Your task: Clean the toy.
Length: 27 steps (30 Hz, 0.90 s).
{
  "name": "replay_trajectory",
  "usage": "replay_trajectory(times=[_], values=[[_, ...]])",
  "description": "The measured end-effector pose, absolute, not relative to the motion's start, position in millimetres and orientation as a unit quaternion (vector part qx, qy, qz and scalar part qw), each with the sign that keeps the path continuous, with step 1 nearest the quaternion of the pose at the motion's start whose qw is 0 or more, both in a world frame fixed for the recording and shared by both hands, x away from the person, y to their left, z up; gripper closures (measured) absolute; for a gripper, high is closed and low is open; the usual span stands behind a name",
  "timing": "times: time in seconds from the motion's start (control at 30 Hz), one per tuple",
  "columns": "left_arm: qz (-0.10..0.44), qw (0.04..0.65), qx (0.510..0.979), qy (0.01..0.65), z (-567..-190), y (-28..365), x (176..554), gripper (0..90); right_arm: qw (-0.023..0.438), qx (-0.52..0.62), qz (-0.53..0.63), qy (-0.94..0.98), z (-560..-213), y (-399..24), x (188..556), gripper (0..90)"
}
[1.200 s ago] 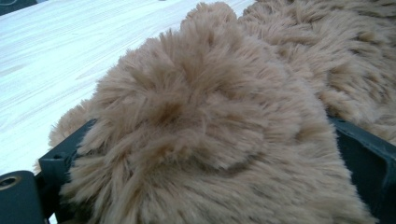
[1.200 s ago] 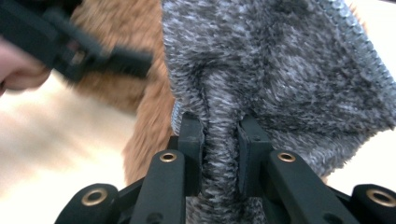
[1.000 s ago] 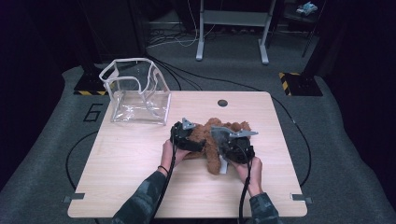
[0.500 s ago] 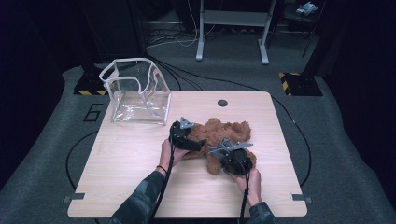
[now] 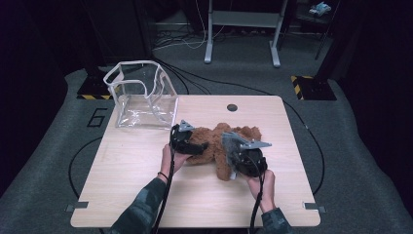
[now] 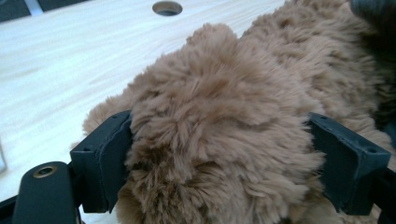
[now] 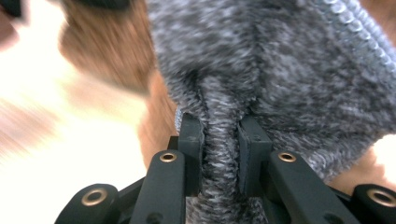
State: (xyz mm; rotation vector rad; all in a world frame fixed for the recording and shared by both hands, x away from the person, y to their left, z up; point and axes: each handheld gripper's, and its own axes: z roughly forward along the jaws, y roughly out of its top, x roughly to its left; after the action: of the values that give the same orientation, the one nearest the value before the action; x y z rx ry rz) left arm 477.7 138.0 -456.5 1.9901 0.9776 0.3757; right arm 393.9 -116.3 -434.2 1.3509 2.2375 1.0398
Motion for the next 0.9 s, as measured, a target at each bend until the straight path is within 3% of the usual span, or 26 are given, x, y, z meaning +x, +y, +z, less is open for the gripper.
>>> replay_trajectory(times=[0.13,0.27,0.7,0.9], values=[[0.152,0.430,0.795,0.401,-460,136,478,16.5,0.173,0.462,0.370,0.787,-420,-102,406,74.3],[0.152,0.416,0.803,0.400,-460,135,478,16.8,0.150,0.475,0.356,0.791,-438,-87,418,74.5],[0.149,0.427,0.793,0.408,-464,135,477,16.7,0.093,0.467,0.312,0.822,-488,-92,375,74.9],[0.149,0.425,0.795,0.406,-464,135,477,16.8,0.106,0.472,0.327,0.812,-470,-103,372,74.7]])
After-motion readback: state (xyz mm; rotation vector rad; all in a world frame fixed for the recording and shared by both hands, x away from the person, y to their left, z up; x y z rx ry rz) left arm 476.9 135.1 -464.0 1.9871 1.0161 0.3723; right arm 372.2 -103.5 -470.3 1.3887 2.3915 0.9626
